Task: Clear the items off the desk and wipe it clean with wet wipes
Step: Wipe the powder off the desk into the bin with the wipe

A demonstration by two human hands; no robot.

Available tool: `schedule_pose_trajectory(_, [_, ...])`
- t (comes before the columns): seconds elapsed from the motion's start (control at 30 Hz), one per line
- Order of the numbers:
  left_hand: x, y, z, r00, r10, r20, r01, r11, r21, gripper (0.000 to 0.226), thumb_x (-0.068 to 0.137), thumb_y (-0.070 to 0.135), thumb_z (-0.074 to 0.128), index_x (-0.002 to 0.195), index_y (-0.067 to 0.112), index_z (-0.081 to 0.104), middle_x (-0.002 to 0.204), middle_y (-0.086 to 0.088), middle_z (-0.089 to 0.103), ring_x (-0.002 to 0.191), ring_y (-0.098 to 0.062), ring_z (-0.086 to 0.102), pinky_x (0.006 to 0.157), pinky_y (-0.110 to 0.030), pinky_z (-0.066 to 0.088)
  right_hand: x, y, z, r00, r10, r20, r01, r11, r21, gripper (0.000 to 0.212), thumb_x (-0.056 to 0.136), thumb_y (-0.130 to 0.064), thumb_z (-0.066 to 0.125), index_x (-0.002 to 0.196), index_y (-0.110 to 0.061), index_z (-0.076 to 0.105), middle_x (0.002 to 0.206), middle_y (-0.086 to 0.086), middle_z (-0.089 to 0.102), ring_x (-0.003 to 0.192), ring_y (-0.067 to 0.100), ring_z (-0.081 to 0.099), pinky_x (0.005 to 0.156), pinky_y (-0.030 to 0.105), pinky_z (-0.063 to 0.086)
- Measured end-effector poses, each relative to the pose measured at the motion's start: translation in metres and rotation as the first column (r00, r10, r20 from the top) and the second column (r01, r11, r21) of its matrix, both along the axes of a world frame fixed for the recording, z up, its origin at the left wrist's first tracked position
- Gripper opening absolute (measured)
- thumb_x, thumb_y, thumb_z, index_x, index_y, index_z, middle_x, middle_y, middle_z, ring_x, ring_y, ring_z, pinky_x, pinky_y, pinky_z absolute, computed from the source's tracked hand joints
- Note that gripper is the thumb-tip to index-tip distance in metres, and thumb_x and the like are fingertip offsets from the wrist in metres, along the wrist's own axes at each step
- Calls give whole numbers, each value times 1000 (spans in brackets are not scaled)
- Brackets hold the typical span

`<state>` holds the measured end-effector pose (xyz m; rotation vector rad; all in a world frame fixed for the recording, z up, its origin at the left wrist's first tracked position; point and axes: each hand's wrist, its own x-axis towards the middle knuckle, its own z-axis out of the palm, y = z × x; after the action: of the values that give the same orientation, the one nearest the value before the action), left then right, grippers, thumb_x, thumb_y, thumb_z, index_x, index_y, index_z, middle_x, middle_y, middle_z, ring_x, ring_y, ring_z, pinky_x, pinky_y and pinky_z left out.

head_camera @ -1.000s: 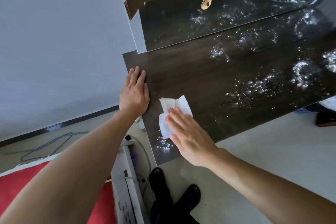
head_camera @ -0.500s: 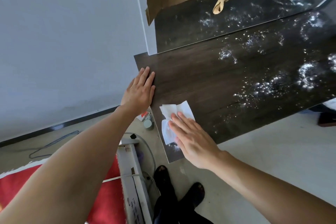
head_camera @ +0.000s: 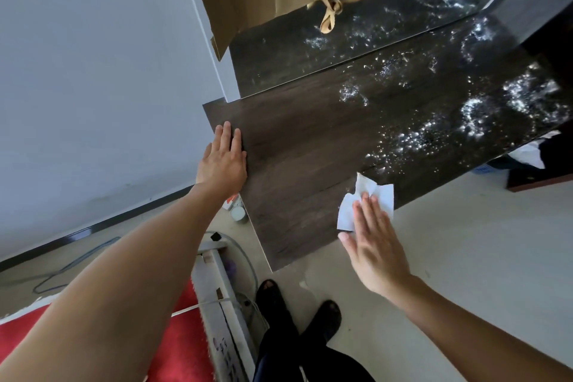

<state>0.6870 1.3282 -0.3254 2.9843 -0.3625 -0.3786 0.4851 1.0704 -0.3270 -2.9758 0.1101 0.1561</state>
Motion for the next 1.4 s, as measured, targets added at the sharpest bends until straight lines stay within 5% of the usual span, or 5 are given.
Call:
schedule_pose_trajectory(0.6, [2, -5, 5, 999, -8, -32, 10, 999, 51, 57, 103, 35, 17, 151, 8, 4, 159, -12, -5, 146, -28, -8, 118, -40, 9, 2, 73, -3, 879, 475, 34, -476, 872, 116, 63, 97, -49, 31, 147, -12, 26, 158, 6, 14, 146, 24, 5, 116, 43, 15])
schedule_pose_trajectory(0.83, [0, -13, 11, 998, 11, -58, -6, 996, 93, 56, 102, 30, 17, 150, 5, 2, 158, -16, -7, 145, -32, -8, 119, -43, 8, 38, 7, -9, 998, -48, 35, 47, 998, 28, 70, 98, -53, 10, 145, -6, 30, 153, 16, 24, 143, 31, 19, 111, 46, 27])
schedule_pose_trajectory(1.03, [-16, -53, 15, 993, 121, -11, -121, 991, -60, 54, 97, 16, 30, 148, 6, 17, 158, -18, 1, 145, -33, -2, 120, -42, 4, -13, 17, -2, 950, 282, 134, -306, 927, 217, 42, 102, -27, 31, 140, -14, 43, 153, 1, 31, 143, 19, 23, 112, 37, 27])
schedule_pose_trajectory(1.23, [-45, -89, -6, 986, 164, 43, -157, 978, -134, 53, 100, 27, 25, 148, 6, 19, 158, -16, 5, 146, -30, -2, 119, -41, -2, 60, -91, -11, 912, -339, 230, 307, 938, 164, 26, 90, -5, 58, 115, -7, 66, 128, 17, 58, 120, 34, 54, 82, 48, 55])
schedule_pose_trajectory(1.4, [-45, -90, -10, 983, 172, 59, -165, 981, -105, 54, 99, 28, 24, 148, 7, 21, 158, -14, 6, 146, -28, -1, 119, -41, -1, 37, -17, -23, 948, -57, 314, 9, 988, 153, 43, 83, 7, 61, 122, -11, 62, 137, 12, 53, 130, 30, 45, 96, 37, 47])
